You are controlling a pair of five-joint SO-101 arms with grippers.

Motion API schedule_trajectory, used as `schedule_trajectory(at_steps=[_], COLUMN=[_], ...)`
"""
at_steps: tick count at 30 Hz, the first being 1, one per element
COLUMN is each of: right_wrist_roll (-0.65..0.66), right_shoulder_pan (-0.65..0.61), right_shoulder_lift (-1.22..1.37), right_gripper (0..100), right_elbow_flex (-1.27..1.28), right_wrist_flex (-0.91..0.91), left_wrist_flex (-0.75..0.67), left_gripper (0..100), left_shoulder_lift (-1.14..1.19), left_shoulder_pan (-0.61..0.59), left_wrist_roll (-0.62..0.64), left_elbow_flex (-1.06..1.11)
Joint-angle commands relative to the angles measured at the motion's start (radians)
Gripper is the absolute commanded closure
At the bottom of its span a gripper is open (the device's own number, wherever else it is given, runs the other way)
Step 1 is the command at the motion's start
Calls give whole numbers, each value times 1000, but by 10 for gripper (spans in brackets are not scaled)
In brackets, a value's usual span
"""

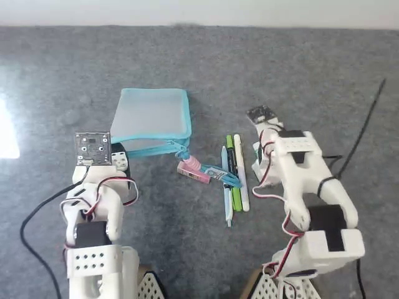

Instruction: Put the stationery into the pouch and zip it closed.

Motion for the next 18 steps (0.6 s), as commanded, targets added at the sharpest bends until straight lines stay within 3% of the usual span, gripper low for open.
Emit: schedule_trajectory(at_steps=[1, 4, 12, 15, 18], right_wrist_roll=[-54, -64, -55, -57, -74], right_shoulder_pan=[42, 73, 96, 15, -147], right_shoulder_lift=[13, 12, -200, -407, -610], right_gripper=[878, 998, 991, 991, 991], right_elbow_flex=[-74, -86, -187, -187, -193], right_wrist_flex=[12, 22, 275, 378, 479], left_wrist_flex=[-31, -31, -32, -38, -84], left_gripper=[988, 988, 988, 988, 988], left_shoulder_lift=[-5, -5, -5, -5, -5], left_shoulder_pan=[-9, -9, -3, 31, 84], left_wrist_roll=[15, 15, 17, 18, 18], left_elbow_flex=[-10, -10, -8, 5, 38])
